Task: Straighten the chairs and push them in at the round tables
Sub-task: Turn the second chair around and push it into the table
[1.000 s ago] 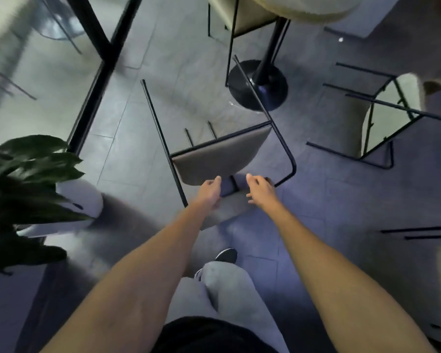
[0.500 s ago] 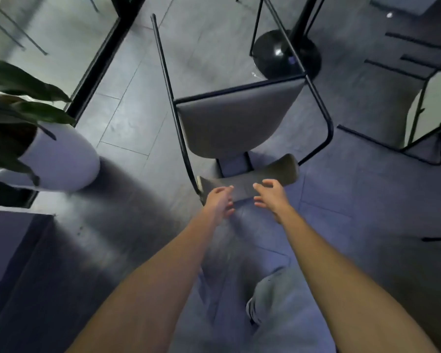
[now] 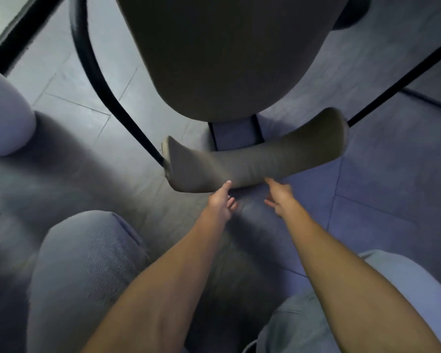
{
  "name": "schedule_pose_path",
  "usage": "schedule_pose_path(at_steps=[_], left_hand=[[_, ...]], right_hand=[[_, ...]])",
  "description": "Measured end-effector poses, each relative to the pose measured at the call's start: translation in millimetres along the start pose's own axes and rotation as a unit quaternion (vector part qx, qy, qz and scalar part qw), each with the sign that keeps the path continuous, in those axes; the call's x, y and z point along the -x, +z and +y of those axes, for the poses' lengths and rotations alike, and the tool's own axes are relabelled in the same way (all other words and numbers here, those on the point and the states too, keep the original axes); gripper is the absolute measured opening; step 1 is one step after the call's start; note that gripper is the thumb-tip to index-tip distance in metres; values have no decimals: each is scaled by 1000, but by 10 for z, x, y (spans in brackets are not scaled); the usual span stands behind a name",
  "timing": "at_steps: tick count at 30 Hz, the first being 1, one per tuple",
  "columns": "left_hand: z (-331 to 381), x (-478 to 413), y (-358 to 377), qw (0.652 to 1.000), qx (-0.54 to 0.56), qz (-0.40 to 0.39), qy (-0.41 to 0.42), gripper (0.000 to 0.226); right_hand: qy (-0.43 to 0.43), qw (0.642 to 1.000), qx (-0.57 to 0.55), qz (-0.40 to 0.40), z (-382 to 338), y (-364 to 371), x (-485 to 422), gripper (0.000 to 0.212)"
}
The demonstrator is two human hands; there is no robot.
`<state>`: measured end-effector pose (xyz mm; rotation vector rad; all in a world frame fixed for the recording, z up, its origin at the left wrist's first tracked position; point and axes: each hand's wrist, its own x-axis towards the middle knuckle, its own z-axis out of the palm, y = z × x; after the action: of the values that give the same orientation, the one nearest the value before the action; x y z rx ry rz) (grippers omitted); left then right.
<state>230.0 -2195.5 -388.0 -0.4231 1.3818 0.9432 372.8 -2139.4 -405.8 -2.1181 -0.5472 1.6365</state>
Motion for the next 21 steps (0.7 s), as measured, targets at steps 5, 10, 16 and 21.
schedule_pose_path(at_steps=[5, 10, 16, 21], left_hand=[[-103, -458, -102, 997, 72, 13, 26, 58], [-139, -721, -98, 990, 127, -5, 68, 62], [-183, -812, -46, 981, 170, -39, 87, 53], [-192, -753, -35, 979, 182, -51, 76, 50]], right_hand=[[26, 997, -66, -5, 209, 24, -592, 64], [20, 991, -126, -34, 236, 135, -822, 54], [42, 977, -197, -68, 238, 240, -833, 69], [52, 965, -245, -78, 230, 268, -819, 67]])
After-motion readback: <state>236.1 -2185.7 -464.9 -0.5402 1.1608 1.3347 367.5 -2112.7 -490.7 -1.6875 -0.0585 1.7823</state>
